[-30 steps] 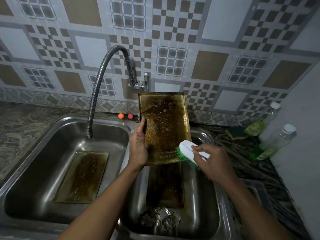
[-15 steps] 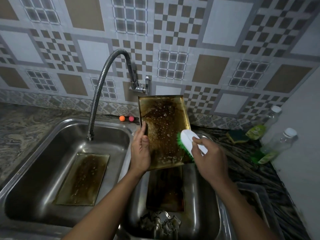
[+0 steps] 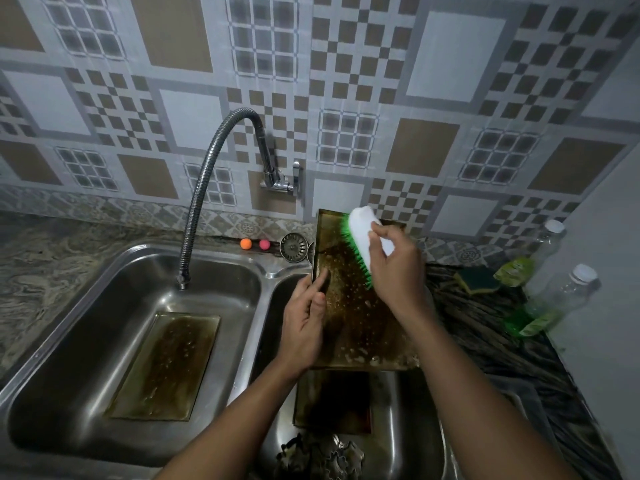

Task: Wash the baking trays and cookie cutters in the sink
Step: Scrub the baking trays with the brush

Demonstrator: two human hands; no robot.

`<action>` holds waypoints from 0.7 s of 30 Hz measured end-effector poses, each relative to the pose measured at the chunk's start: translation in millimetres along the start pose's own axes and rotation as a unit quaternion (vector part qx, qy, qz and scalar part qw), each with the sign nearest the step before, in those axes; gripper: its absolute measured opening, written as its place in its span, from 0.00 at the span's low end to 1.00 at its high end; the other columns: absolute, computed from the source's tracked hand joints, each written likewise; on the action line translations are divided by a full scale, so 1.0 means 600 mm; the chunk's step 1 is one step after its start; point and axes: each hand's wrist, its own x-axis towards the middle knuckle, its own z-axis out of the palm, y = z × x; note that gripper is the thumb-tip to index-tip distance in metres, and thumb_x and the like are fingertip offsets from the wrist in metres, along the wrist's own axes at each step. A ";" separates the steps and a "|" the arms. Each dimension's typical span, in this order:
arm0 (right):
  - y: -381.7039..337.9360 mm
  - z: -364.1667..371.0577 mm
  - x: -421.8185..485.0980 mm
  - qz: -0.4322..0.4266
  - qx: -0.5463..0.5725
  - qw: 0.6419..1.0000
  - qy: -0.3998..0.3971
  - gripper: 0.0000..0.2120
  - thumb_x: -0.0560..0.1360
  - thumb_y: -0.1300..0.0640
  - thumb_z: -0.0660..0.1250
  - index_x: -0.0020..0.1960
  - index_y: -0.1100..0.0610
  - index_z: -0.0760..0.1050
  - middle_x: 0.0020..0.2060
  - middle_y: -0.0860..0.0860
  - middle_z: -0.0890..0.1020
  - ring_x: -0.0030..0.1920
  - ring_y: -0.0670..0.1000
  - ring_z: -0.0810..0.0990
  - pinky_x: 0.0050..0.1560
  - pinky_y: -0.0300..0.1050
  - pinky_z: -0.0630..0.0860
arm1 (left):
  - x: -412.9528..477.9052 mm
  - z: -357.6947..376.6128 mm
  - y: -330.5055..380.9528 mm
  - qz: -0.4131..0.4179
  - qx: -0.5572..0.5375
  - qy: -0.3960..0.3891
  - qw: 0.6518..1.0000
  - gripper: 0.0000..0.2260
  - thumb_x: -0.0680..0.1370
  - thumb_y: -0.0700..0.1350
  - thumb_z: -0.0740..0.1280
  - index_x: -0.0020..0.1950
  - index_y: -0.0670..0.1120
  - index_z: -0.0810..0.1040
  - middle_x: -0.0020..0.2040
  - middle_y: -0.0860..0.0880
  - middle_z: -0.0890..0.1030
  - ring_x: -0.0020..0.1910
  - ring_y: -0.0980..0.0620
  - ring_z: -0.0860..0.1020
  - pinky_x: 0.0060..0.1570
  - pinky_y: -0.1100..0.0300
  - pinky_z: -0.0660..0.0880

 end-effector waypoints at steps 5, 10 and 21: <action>0.037 -0.018 0.010 0.084 0.010 0.995 0.061 0.13 0.81 0.54 0.62 0.62 0.56 0.78 0.60 0.53 0.81 0.56 0.50 0.79 0.38 0.23 0.65 | -0.001 -0.003 0.013 0.004 -0.015 -0.008 1.000 0.33 0.77 0.70 0.54 0.74 0.50 0.70 0.69 0.46 0.73 0.72 0.47 0.68 0.70 0.41 0.65; -0.010 0.015 -0.023 0.046 0.014 0.999 -0.016 0.11 0.80 0.51 0.63 0.60 0.51 0.78 0.57 0.49 0.81 0.47 0.43 0.77 0.33 0.24 0.66 | 0.012 0.007 0.017 0.003 -0.005 0.016 1.000 0.30 0.77 0.70 0.52 0.74 0.55 0.67 0.73 0.49 0.71 0.74 0.53 0.66 0.73 0.46 0.63; 0.001 -0.001 -0.070 0.052 0.030 0.998 -0.016 0.10 0.80 0.49 0.63 0.58 0.49 0.79 0.56 0.47 0.82 0.50 0.45 0.78 0.40 0.37 0.74 | 0.021 0.003 0.026 0.013 -0.029 0.055 0.998 0.38 0.78 0.71 0.45 0.76 0.46 0.66 0.73 0.50 0.71 0.73 0.58 0.67 0.74 0.53 0.63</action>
